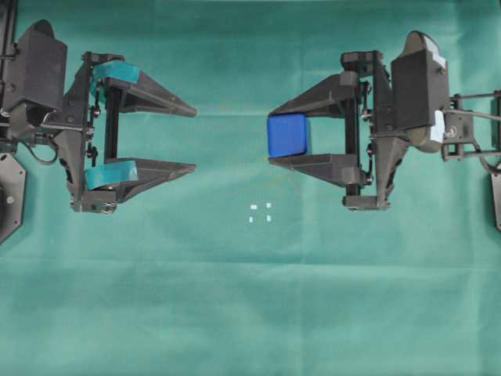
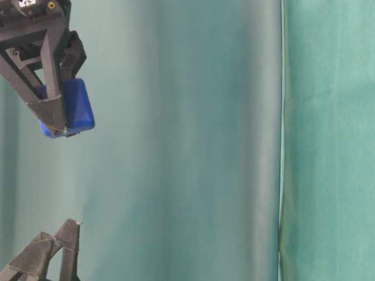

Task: Handover the blue block to the right arm after grasping it with the left arm, then place it in the designated position.
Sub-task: 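Carry the cube with the right gripper down toward the table center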

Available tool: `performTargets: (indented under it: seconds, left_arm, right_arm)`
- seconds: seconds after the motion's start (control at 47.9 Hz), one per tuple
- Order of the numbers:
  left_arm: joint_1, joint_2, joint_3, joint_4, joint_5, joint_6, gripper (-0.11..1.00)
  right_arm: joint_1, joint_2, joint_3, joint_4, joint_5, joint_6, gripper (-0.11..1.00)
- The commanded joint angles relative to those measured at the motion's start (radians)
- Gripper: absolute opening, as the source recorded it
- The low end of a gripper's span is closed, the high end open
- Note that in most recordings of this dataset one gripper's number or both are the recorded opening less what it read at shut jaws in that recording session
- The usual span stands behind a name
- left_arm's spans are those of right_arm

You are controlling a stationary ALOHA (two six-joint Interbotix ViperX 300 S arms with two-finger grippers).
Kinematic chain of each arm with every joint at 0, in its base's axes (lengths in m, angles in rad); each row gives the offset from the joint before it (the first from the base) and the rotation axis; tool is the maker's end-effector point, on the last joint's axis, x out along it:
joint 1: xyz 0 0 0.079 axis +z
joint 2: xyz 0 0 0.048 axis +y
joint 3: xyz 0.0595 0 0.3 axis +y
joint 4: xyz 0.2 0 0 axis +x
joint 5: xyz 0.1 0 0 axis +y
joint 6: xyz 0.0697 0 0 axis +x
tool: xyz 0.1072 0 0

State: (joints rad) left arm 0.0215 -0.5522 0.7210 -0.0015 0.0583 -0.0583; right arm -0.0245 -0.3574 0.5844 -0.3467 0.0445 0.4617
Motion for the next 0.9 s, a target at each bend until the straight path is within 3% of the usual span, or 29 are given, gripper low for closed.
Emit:
performTargets:
  seconds: [0.0,0.585,0.878]
  left_arm:
    - [0.003,-0.006,-0.021,0.002,-0.008,-0.002,0.99]
    - [0.003,-0.005,-0.021,0.002,-0.011,-0.003,0.99]
    - [0.003,-0.005,-0.021,0.002,-0.012,-0.003,0.99]
  right_arm:
    - [0.003,-0.021,-0.029,0.006,0.011,0.006,0.55]
    - [0.051,-0.021,-0.028,0.018,0.328,0.08,0.55]
    - [0.057,-0.021,-0.028,0.018,0.354,0.086,0.55]
